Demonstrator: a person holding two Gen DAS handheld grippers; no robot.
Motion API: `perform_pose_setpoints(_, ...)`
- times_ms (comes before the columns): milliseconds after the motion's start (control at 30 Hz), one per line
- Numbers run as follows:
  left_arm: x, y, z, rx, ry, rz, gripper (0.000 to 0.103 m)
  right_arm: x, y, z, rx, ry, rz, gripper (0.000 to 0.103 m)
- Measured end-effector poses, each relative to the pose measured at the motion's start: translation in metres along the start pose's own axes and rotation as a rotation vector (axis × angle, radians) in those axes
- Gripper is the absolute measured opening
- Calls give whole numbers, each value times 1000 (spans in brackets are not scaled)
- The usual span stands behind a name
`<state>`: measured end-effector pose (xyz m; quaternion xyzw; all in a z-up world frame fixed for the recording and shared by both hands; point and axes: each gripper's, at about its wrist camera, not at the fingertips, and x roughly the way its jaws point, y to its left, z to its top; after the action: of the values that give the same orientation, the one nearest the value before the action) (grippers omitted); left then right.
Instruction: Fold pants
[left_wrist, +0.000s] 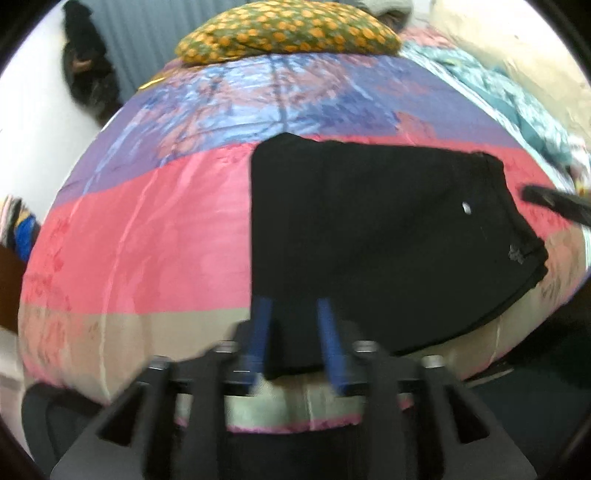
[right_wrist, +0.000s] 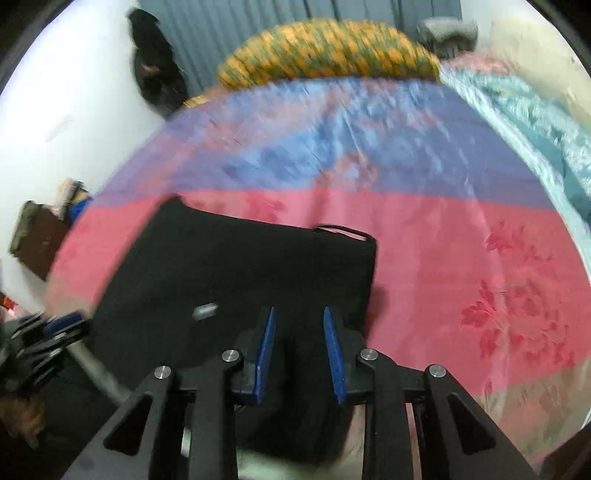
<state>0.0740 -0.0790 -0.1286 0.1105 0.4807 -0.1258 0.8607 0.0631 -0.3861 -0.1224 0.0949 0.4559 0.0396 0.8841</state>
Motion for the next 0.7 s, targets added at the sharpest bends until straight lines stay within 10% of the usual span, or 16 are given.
perform_pose_setpoints(333,1,-1,-10,-4,26,92,69,-9,54,-73,12,61,-40,30)
perform_pose_setpoints(467,-2,1,-12,-22,26,86,70,-39,63,-77,21,-32,-72,74)
perform_pose_setpoints(700,-7,1,-13,-13,21,96,70,-50,65,-93,92,-108,-82,76)
